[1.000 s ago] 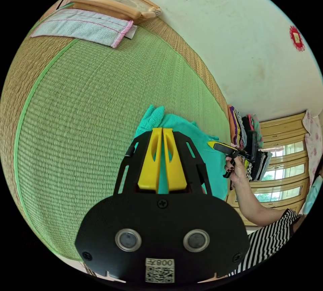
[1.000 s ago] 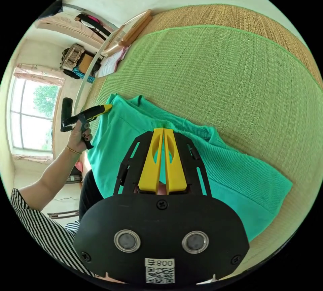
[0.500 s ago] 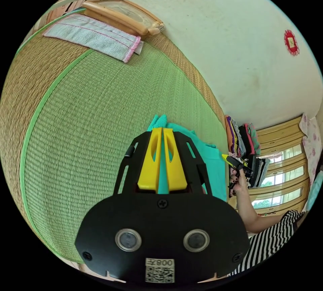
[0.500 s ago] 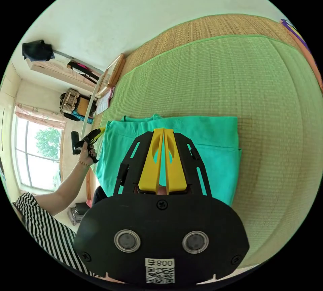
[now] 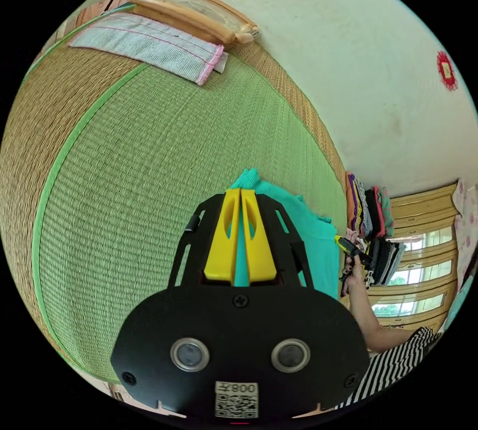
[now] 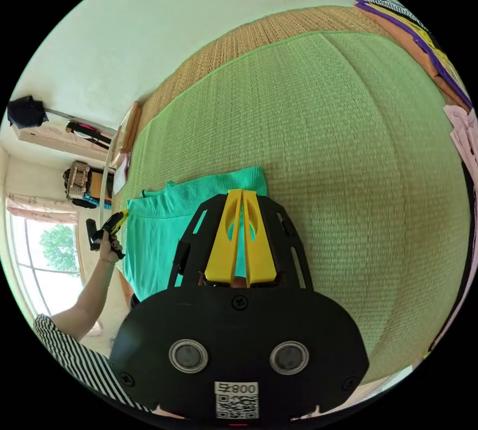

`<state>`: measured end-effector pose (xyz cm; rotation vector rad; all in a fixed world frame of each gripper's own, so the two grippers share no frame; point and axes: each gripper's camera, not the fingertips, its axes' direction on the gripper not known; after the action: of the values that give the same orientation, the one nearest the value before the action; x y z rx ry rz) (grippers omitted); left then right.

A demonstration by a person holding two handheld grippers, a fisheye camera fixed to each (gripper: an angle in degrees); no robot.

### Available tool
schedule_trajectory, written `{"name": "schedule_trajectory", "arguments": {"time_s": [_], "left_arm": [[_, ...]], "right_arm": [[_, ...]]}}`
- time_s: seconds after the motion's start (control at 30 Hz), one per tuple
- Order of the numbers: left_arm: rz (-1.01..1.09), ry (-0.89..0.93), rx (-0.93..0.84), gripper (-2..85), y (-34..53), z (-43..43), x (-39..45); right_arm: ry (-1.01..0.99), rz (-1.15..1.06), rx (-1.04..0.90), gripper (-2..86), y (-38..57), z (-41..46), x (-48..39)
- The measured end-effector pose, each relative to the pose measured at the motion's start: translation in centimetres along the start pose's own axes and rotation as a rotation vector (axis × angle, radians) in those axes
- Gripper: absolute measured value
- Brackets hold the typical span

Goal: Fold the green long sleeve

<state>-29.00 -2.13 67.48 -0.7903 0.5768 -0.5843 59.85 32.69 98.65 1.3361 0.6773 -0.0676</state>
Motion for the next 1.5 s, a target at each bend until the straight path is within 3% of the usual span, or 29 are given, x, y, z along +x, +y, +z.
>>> {"name": "schedule_trajectory", "arguments": {"time_s": [0.1, 0.23, 0.43, 0.57, 0.67, 0.73, 0.83, 1.0, 1.33, 1.5], "left_arm": [[-0.104, 0.056, 0.081, 0.3, 1.2, -0.3, -1.4], [-0.024, 0.167, 0.062, 1.1, 4.5, -1.1, -1.6], [0.016, 0.112, -0.031, 2.3, 13.8, -2.3, -3.0], [-0.072, 0.019, -0.095, 2.7, 18.1, -0.5, -5.3], [-0.091, 0.087, -0.008, 5.6, 20.0, -1.0, -5.8], [-0.067, 0.079, 0.029, 7.3, 21.2, -1.4, -5.6], [-0.049, 0.036, -0.023, 8.9, 22.9, -0.1, -6.0], [-0.094, 0.107, -0.128, 6.3, 24.6, 4.7, -6.7], [-0.073, 0.134, -0.07, 2.7, 27.7, 8.0, -4.7], [-0.128, 0.096, -0.104, 3.5, 29.9, 11.3, -5.0]], "right_arm": [[-0.025, 0.028, 0.057, 0.1, 0.6, -1.4, 0.8], [-0.114, -0.044, 0.064, 0.1, 3.8, -3.8, 0.8], [-0.159, -0.113, -0.052, 0.2, 12.8, -4.8, 2.2], [-0.115, -0.026, -0.147, 0.5, 16.1, -3.0, 5.0], [-0.236, -0.028, -0.009, 1.1, 17.4, -6.1, 5.5], [-0.183, -0.07, 0.018, 2.2, 18.5, -7.8, 5.7], [-0.084, -0.042, -0.031, 4.7, 21.1, -8.1, 7.8], [-0.151, 0.013, -0.075, 5.9, 23.4, -6.2, 11.0], [-0.3, -0.087, -0.092, 1.0, 24.3, -7.5, 14.5], [-0.338, -0.107, -0.21, 0.6, 25.5, -6.6, 16.1]]}}
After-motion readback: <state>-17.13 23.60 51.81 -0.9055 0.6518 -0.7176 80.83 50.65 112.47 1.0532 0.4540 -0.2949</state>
